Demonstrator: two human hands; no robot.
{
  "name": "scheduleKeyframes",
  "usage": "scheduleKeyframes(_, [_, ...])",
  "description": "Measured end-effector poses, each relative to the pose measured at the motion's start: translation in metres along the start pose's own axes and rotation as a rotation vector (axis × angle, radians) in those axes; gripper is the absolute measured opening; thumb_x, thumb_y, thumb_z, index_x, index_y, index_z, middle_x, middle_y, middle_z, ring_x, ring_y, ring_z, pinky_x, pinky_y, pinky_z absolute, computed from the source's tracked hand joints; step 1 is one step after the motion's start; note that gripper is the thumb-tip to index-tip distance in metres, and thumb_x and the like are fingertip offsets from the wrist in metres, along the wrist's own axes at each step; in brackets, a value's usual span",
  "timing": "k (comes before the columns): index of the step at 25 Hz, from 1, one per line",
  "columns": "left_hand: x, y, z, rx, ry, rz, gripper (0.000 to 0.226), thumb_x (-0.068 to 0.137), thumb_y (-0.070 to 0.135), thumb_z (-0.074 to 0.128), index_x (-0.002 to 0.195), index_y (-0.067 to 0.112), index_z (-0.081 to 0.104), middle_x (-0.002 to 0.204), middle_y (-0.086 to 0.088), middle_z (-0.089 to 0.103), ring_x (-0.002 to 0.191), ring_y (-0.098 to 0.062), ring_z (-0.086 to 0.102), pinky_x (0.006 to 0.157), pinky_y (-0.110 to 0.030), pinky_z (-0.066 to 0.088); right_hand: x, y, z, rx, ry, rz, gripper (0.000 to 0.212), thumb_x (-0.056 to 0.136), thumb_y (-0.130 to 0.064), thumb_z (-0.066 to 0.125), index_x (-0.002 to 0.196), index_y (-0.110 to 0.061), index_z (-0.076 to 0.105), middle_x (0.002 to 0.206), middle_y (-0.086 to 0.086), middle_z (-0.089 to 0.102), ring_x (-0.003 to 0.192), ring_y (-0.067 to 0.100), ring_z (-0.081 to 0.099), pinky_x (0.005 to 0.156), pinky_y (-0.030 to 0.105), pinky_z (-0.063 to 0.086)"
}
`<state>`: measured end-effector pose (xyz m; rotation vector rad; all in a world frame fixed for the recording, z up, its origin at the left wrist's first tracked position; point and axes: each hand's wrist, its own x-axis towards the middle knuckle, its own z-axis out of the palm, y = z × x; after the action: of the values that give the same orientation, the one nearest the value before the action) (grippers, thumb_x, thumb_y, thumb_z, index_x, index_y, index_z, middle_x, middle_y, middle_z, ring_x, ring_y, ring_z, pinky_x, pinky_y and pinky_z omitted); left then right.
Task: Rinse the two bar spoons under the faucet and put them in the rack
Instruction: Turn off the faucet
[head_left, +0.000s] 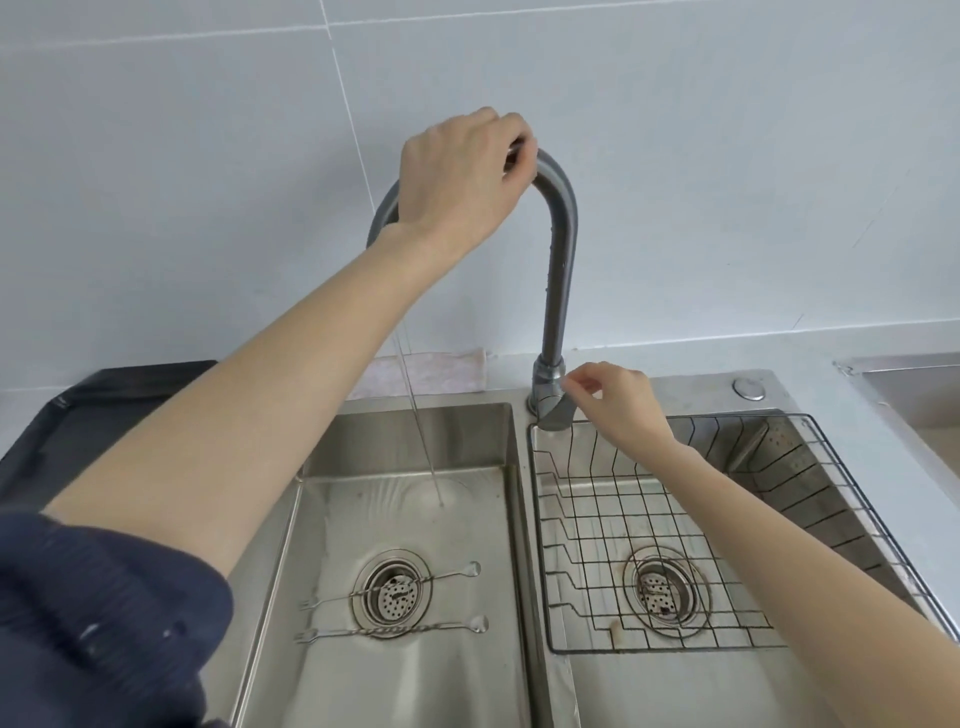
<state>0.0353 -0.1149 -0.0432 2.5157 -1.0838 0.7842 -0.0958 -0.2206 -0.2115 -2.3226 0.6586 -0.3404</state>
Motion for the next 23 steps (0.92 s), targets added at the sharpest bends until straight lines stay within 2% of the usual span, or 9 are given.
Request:
scheduleKeyframes(3, [-0.006, -0.003, 0.004, 0.054, 0.053, 0.034, 0.035, 0.093, 0.037, 0.030, 0.110, 0.024, 0.058, 0.109, 0.000, 0.065, 0.098, -0.025, 0.058, 0.064, -0.031, 0.030, -0.001, 0.001, 0.007, -0.052, 0.012, -0.032, 0.017, 0.088, -0.020, 0.057, 0.090, -0.009, 0.071, 0.095, 0.011, 0.070, 0.092, 0.028, 0.064, 0.083, 0.040, 0.052])
scheduleKeyframes(7, [-0.008, -0.012, 0.005, 0.003, 0.060, 0.096, 0.036, 0.089, 0.044, 0.037, 0.115, 0.026, 0.056, 0.111, 0.002, 0.064, 0.102, -0.021, 0.058, 0.067, -0.030, 0.032, 0.001, -0.003, 0.012, -0.158, -0.001, -0.066, 0.020, 0.090, -0.019, 0.056, 0.095, -0.009, 0.072, 0.098, 0.012, 0.069, 0.093, 0.030, 0.062, 0.081, 0.037, 0.045])
scheduleKeyframes(13, [-0.005, -0.016, 0.010, 0.002, 0.070, 0.109, 0.036, 0.088, 0.044, 0.037, 0.115, 0.028, 0.055, 0.110, 0.004, 0.064, 0.099, -0.019, 0.058, 0.067, -0.028, 0.033, 0.011, -0.006, 0.000, -0.122, -0.092, -0.020, 0.018, 0.087, -0.019, 0.061, 0.093, -0.010, 0.075, 0.096, 0.014, 0.072, 0.096, 0.031, 0.062, 0.088, 0.040, 0.048])
scheduleKeyframes(18, [-0.005, -0.016, 0.013, 0.006, 0.102, 0.125, 0.037, 0.088, 0.044, 0.037, 0.115, 0.027, 0.055, 0.110, 0.004, 0.063, 0.098, -0.020, 0.058, 0.068, -0.027, 0.032, 0.021, -0.015, -0.004, -0.104, -0.098, 0.049, 0.017, 0.086, -0.017, 0.060, 0.089, -0.011, 0.076, 0.092, 0.018, 0.073, 0.094, 0.033, 0.060, 0.085, 0.037, 0.047])
scheduleKeyframes(23, [-0.005, -0.020, 0.011, 0.011, 0.034, 0.176, 0.041, 0.087, 0.041, 0.039, 0.123, 0.023, 0.049, 0.118, 0.000, 0.058, 0.104, -0.023, 0.053, 0.077, -0.030, 0.036, 0.020, -0.016, -0.001, -0.043, -0.083, 0.112, 0.018, 0.086, -0.019, 0.061, 0.093, -0.012, 0.076, 0.094, 0.018, 0.073, 0.104, 0.031, 0.057, 0.087, 0.035, 0.047])
